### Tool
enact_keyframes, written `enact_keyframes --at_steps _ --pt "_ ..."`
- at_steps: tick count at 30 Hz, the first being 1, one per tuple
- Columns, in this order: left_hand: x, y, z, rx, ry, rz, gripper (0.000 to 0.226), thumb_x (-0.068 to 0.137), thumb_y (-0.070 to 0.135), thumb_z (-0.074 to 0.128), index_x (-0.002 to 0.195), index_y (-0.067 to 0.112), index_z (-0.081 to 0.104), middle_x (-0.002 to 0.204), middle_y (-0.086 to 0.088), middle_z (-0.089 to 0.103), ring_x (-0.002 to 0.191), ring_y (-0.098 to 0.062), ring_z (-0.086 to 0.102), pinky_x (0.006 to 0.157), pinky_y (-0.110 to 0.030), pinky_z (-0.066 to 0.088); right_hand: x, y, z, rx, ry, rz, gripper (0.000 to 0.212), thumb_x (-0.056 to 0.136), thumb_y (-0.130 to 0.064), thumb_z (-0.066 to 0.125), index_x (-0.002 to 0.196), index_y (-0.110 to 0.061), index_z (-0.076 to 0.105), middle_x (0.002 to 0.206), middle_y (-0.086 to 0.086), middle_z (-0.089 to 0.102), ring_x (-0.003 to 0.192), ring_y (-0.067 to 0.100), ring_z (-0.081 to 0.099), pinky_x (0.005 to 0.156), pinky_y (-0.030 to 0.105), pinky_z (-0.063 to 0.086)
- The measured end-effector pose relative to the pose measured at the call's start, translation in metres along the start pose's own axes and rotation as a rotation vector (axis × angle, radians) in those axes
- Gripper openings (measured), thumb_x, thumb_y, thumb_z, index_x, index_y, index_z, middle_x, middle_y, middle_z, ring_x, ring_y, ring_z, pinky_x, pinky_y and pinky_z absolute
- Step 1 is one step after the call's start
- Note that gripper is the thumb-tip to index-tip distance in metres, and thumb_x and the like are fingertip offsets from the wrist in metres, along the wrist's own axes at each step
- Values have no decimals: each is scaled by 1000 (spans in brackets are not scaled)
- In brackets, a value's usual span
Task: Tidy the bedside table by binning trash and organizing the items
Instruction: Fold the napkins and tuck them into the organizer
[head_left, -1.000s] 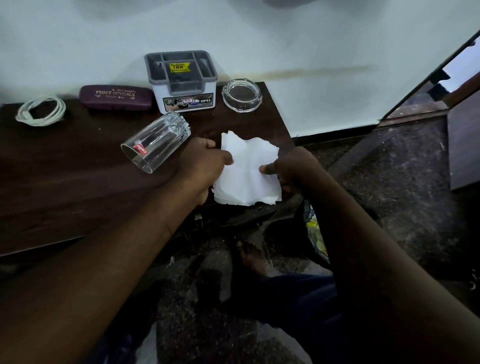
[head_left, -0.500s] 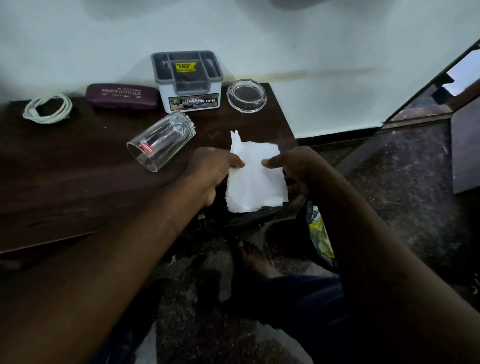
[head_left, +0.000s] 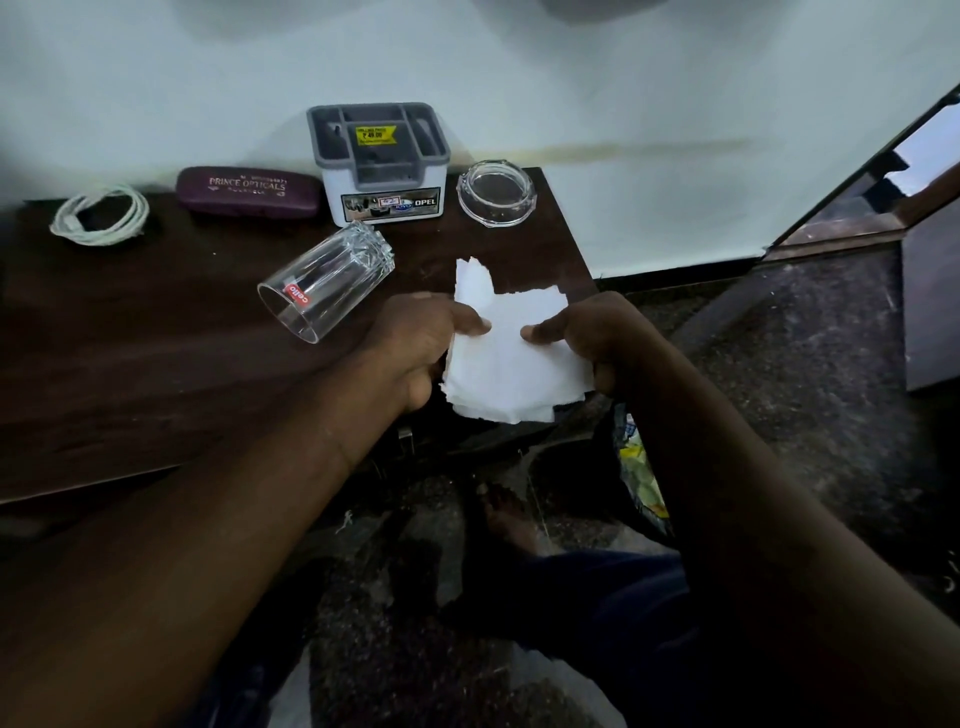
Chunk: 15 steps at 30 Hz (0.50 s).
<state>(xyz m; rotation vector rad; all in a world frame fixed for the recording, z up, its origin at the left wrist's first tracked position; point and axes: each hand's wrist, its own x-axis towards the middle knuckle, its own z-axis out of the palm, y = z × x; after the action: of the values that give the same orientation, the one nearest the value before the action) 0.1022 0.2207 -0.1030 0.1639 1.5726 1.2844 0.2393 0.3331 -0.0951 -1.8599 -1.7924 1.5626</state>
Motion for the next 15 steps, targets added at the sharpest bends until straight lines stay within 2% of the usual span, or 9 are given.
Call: enact_keyframes --at_steps 4,7,8,10,12,13,15 --pt "-2 3 -5 -47 -37 -67 15 78 0 75 92 7 74 91 -13 79 74 -31 75 70 -42 62 0 -2 2 82 -25 22 53 58 -13 97 104 -2 75 101 15 77 89 38 76 85 58 62" --pt "-4 5 -10 -70 -40 -77 10 79 0 74 86 8 73 99 -16 79 89 -35 76 83 -56 60 -1 -4 3 112 -47 18 70 40 -19 96 105 -4 75 100 13 78 88 38 77 85 57 62" --pt "-4 5 -11 -68 -37 -73 11 79 1 74 88 8 73 100 -15 79 93 -37 76 86 -59 59 0 -3 4 118 -68 14 70 41 -19 96 106 -5 75 101 12 79 88 38 77 85 57 62" --pt "-6 6 -15 -62 -47 -66 19 80 6 74 98 8 74 102 -13 79 97 -36 75 90 -58 57 3 0 7 191 -133 -1 65 50 -17 99 109 -5 75 100 10 80 88 35 78 84 56 63" --pt "-12 11 -19 -64 -82 -74 36 76 12 74 112 7 74 109 -13 78 100 -36 75 94 -58 56 -1 -2 9 192 -185 22 81 38 -34 104 110 -10 77 105 8 80 92 34 78 89 58 61" --pt "-14 15 -21 -75 -107 -73 46 73 14 74 118 6 72 113 -14 77 104 -37 74 96 -58 55 -4 -4 10 231 -216 15 83 40 -38 103 114 -11 76 110 7 79 96 32 77 93 56 60" --pt "-18 25 -26 -119 -139 -55 48 79 13 68 126 5 69 118 -13 76 110 -36 72 99 -56 54 -15 -13 11 362 -315 1 57 75 -35 89 124 -11 72 119 8 77 107 29 74 99 48 58"
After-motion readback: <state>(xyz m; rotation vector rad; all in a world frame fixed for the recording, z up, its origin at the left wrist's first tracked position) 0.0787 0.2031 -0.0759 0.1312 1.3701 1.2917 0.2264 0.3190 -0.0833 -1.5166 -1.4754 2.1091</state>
